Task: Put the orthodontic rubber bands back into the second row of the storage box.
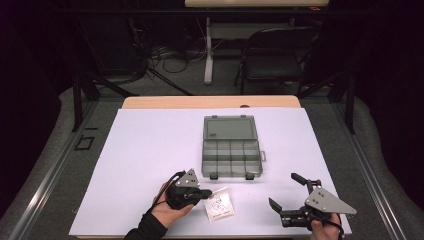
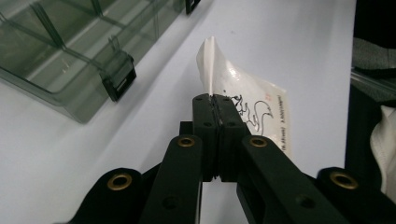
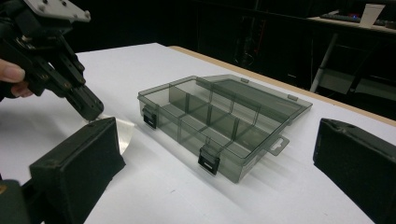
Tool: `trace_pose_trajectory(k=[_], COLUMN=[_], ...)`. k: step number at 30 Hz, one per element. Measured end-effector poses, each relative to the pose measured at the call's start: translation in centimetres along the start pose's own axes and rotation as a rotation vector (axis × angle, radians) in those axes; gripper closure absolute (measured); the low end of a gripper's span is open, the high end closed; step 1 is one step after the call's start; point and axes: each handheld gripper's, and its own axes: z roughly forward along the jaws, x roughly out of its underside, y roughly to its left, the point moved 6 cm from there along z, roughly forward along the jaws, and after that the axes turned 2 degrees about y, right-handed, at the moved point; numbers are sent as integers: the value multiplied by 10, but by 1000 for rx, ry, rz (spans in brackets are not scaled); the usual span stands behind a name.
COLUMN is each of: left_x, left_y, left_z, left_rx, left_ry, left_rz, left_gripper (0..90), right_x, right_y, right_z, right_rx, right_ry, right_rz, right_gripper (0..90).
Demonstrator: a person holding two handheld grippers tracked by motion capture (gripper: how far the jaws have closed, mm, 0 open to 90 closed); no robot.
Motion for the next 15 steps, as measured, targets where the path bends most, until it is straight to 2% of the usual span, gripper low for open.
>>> trace_pose_trajectory(k=[4, 15], left_x=[-5, -13], left_y=[-2, -5], left_z=[-9, -23], left_rx=[-6, -20], left_ry=[-32, -78], left_rz=[16, 39], left_gripper=[894, 895], right_x=[0, 0], right_y=[0, 0], right_z=[0, 0], right_rx=[-1, -1], right_ry=[0, -2], right_rz=[0, 0], right_gripper=[3, 3])
